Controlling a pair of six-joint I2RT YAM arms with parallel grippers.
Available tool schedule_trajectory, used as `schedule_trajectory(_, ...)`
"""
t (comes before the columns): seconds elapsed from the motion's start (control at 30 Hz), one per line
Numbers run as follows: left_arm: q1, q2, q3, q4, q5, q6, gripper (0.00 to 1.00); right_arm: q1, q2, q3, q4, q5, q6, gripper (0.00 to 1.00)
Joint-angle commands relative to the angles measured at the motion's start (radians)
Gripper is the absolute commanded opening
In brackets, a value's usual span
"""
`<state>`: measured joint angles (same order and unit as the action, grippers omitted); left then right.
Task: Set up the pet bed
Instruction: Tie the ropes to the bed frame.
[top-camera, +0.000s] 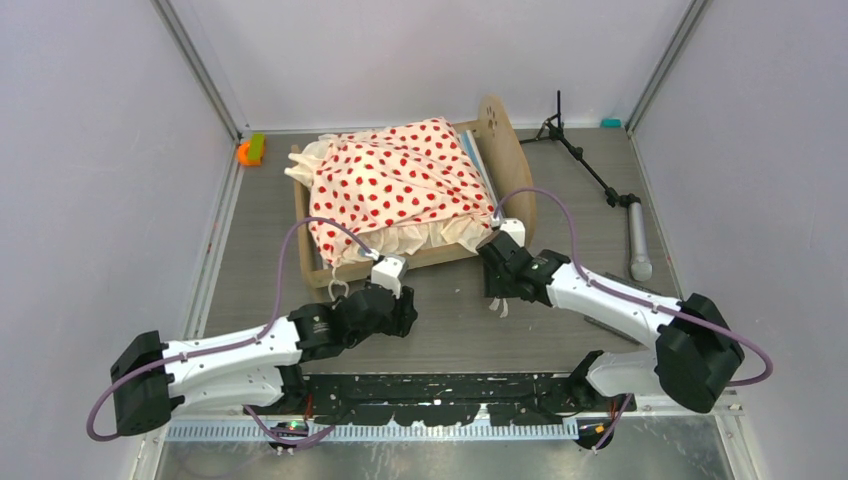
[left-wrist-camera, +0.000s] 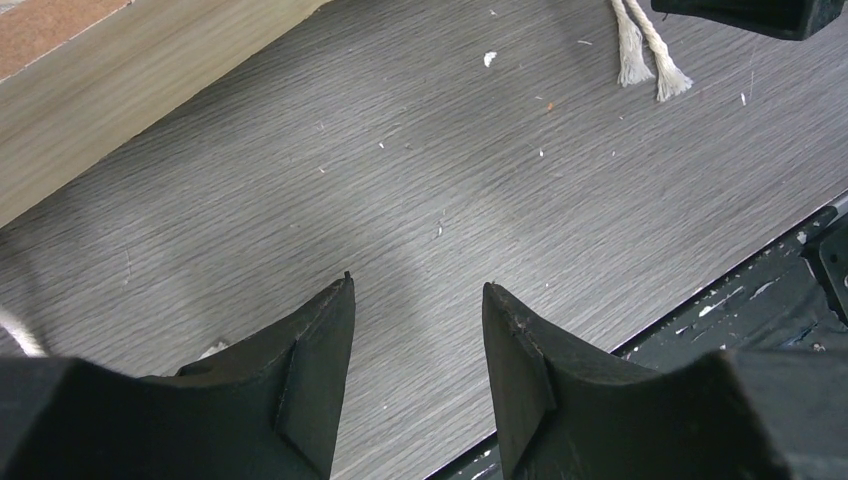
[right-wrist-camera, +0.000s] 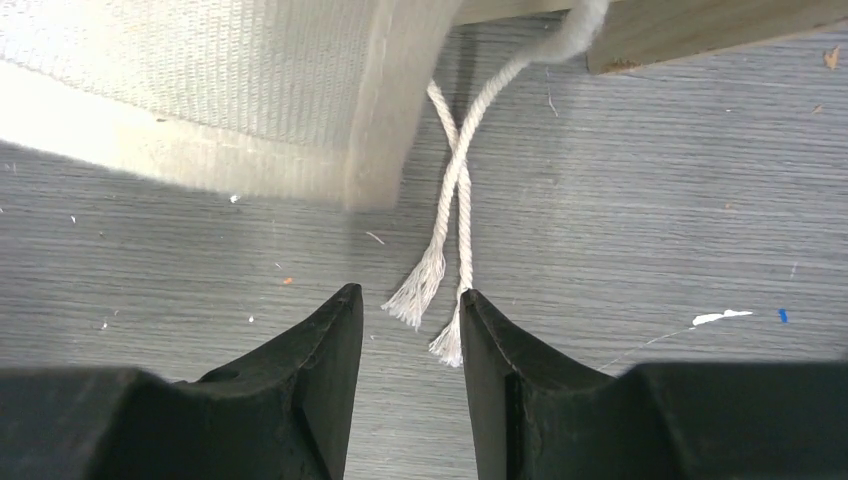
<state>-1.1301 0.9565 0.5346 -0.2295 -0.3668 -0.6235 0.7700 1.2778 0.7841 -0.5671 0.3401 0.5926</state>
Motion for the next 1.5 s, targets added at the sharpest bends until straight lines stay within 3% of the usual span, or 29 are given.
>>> schedule_trajectory(0.0,0.006,0.008,0.018,0.012,-0.018,0.005,0.52,-0.026,0.019,0.02,0.045,-0.056,0.033,0.45)
schedule_trajectory(0.73,0.013,-0.004,0.006,0.009,-0.01,0.007,0.52,-0.058,0.152,-0.058,0.128,-0.116,0.109,0.37)
schedule_trajectory(1.17,0.017,0.008,0.008,0.015,-0.004,0.008,0.52,-0.059,0.054,-0.094,0.102,-0.09,0.128,0.42)
schedule_trajectory(1.47,0.016,0.03,0.023,0.012,0.011,0.016,0.52,-0.058,0.1,-0.133,0.166,-0.131,0.15,0.29)
